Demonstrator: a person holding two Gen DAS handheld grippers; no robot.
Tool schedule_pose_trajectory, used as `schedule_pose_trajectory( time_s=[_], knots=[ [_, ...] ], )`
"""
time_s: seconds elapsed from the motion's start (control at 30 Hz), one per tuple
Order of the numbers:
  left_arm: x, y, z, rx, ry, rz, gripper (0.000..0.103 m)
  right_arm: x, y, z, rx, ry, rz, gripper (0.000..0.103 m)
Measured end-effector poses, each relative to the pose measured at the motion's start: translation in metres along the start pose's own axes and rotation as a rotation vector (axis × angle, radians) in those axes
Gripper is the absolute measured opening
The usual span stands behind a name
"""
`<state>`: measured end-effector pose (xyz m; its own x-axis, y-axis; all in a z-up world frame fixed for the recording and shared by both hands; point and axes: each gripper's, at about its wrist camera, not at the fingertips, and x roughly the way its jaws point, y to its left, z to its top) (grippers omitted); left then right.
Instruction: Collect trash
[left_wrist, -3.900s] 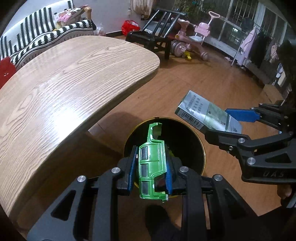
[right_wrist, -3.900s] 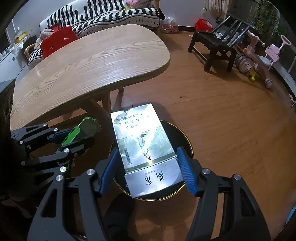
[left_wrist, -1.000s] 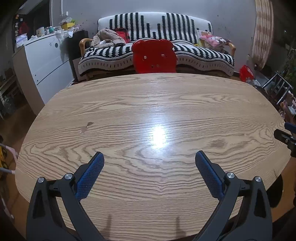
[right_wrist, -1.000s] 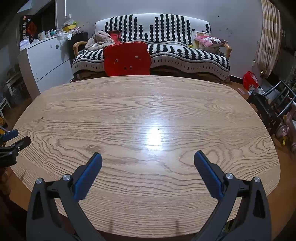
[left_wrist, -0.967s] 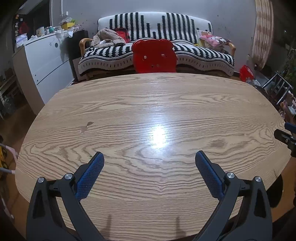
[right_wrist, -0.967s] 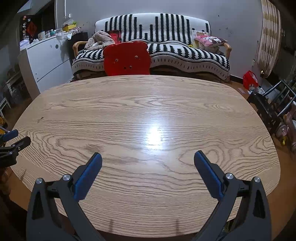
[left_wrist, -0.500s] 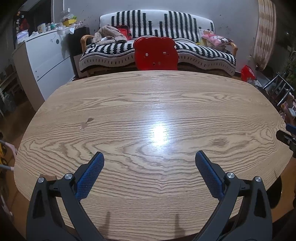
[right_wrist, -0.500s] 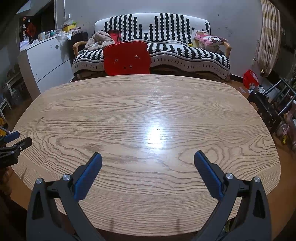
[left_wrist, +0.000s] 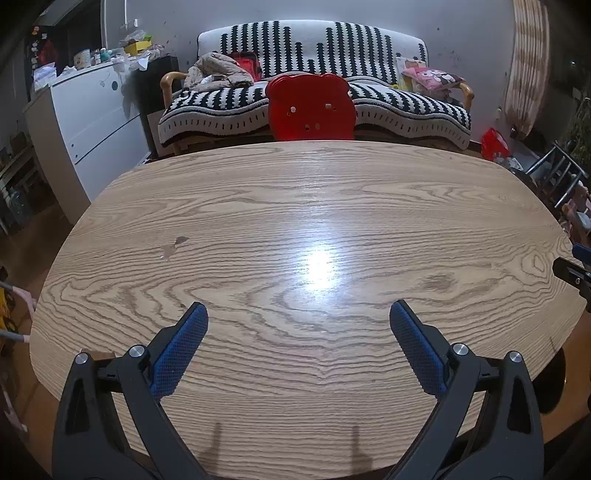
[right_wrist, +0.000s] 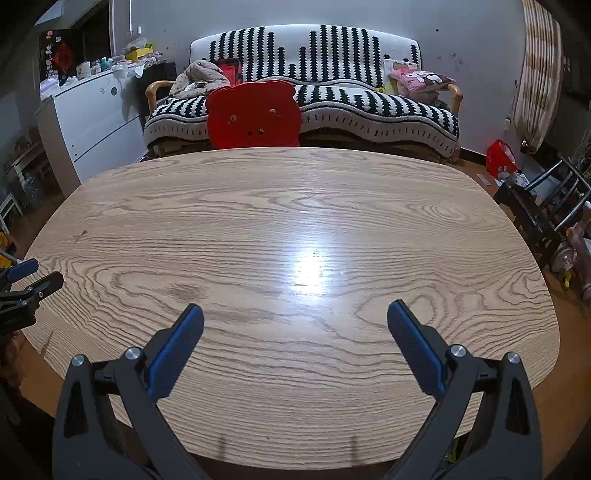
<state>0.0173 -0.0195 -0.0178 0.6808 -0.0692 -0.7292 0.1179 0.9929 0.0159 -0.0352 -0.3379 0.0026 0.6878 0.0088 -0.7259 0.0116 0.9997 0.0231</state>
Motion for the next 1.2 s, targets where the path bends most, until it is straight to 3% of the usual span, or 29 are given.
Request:
schedule_pose_trajectory(
  time_s=[1.2],
  knots=[
    [0.0018,0.0003,-0.0026,-0.015,0.012,-0.002,0.096,0.0016,-0.002,0.0016,0.01,0.004,0.0,0.096]
  ],
)
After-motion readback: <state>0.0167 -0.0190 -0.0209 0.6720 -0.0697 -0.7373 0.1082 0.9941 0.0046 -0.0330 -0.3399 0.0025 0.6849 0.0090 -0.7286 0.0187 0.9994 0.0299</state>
